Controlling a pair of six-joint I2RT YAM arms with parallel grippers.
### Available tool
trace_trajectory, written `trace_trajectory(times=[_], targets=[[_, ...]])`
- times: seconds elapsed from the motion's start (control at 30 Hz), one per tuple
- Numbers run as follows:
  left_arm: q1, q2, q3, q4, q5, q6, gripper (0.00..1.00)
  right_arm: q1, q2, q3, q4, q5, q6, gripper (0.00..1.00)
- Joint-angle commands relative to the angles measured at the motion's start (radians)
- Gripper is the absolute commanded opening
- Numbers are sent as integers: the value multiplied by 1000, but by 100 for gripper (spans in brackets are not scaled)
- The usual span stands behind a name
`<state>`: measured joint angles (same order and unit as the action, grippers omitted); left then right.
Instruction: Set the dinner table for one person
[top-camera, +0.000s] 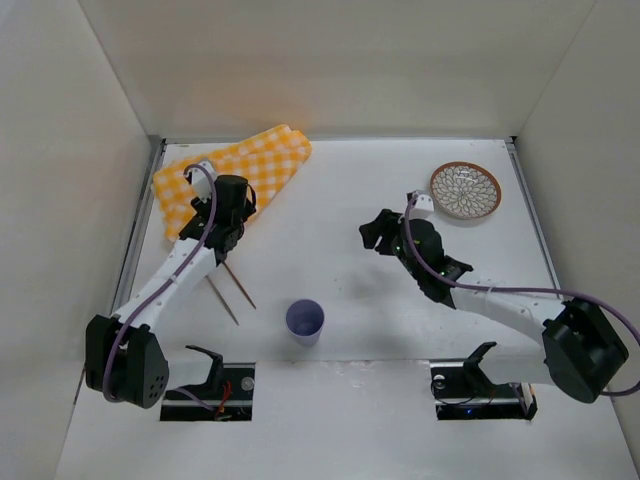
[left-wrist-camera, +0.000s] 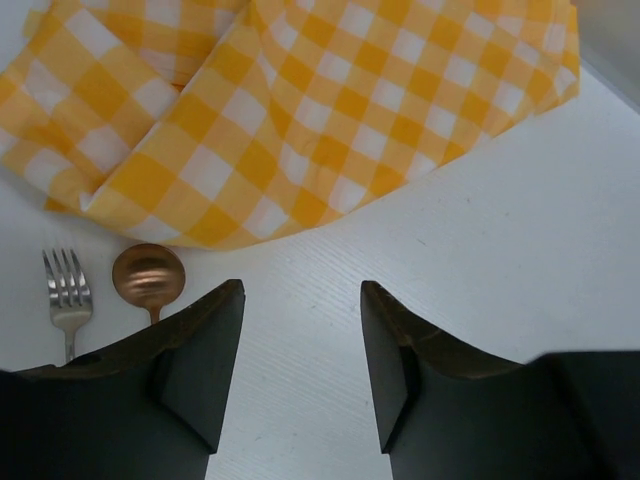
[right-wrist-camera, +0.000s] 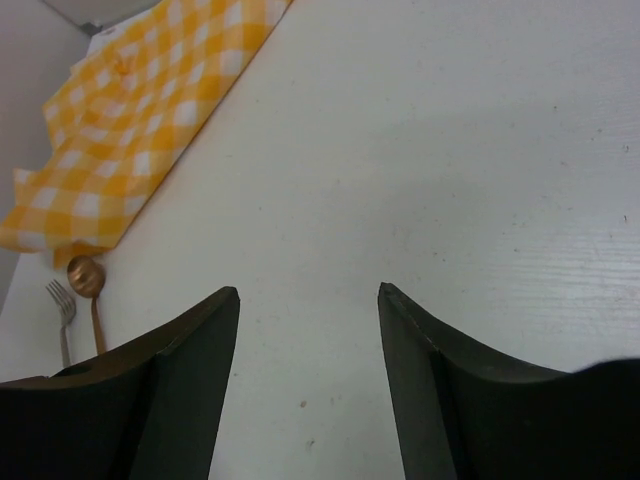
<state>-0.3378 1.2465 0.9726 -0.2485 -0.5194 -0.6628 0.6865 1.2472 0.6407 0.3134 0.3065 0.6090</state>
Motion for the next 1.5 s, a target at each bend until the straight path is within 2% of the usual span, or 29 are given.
trace_trajectory(times=[0.0,0.07,0.2,0.3,0.37,0.47,0.6,0.67,0.73,0.93,1.3,1.37,1.47], targets=[[12,-15,18,113,28,22,51,-6,18,14,52,3,5,62],[15,30,58,132,41,46,51,-6,24,11,58,-1,5,52],[-2,144,141,163,45,83,51,-6,34,20,41,-33,3,21],[-17,279,251,154,62,144,52,-8,38,16,56,-47,5,10],[-25,370,325,141,76,176,52,-12,54,16,56,-47,8,10],[-40,520,446,115,93,216,54,-21,61,13,55,-43,15,13],[-62,714,633,45,120,291,56,-46,69,-7,92,-56,31,42],[-71,792,705,38,111,325,57,-51,66,-9,98,-78,34,52],[-66,844,762,28,99,344,58,-54,67,-13,111,-87,32,57],[-31,982,902,19,105,387,58,-54,97,-4,121,-125,34,62],[-25,1186,1101,-9,113,496,55,-52,81,-6,121,-129,32,63],[-31,1208,1126,5,125,514,49,-52,71,-9,122,-122,31,63],[-51,1239,1173,18,169,551,31,-52,60,-12,122,-122,32,63]])
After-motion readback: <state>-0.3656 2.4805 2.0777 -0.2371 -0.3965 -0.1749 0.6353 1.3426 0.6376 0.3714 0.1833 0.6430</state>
